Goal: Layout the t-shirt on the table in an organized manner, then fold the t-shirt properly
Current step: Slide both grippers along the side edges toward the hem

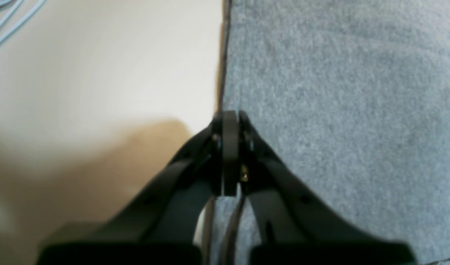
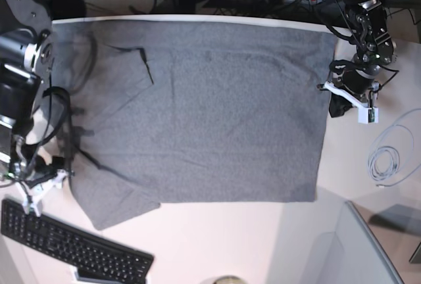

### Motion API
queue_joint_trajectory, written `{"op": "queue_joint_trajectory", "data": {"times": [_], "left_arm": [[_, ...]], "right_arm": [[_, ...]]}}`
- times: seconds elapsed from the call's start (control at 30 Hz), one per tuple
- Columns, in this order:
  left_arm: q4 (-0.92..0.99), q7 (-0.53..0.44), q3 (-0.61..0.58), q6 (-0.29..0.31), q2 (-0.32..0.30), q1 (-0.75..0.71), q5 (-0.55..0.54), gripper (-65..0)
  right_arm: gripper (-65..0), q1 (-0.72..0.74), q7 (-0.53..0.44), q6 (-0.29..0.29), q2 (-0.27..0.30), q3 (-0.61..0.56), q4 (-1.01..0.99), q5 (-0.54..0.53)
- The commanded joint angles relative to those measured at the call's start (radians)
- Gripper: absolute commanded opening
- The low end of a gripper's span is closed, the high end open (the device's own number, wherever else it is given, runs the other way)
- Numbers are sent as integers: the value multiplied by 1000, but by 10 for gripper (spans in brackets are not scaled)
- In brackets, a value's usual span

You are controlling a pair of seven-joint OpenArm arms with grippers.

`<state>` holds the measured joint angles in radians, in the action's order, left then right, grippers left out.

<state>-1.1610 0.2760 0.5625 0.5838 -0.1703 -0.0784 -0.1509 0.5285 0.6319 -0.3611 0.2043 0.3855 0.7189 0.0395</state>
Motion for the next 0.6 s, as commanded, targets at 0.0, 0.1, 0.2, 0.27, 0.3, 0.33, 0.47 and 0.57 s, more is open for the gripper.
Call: {"op": "queue_joint_trajectory", "data": {"times": [0.0, 0.1, 0.2, 0.27, 0.3, 0.33, 0.47, 0.57], "left_arm": [[-15, -21, 4, 9, -13, 6, -13, -650], [-15, -21, 4, 9, -15, 2, -13, -650], [-15, -21, 4, 9, -15, 2, -13, -650], [-15, -21, 4, 9, -15, 2, -13, -650], [-15, -21, 4, 9, -15, 2, -13, -650], [-15, -21, 4, 9, -15, 2, -13, -650], [-15, -21, 4, 9, -15, 4, -13, -650], [-15, -21, 4, 9, -15, 4, -13, -650]], "right_arm": [[-357, 54, -37, -5, 7, -1, -37, 18], [-357, 95, -119, -5, 5, -1, -160, 44], [-357, 115, -177, -2, 5, -1, -227, 49], [-357, 126, -205, 37, 7, -3, -256, 50], [-357, 127, -220, 60, 7, -3, -273, 50], [-357, 127, -234, 70, 7, -3, -284, 50], [-359, 124, -271, 73, 7, -3, -299, 50], [-369, 115, -271, 73, 7, -3, -298, 50]]}}
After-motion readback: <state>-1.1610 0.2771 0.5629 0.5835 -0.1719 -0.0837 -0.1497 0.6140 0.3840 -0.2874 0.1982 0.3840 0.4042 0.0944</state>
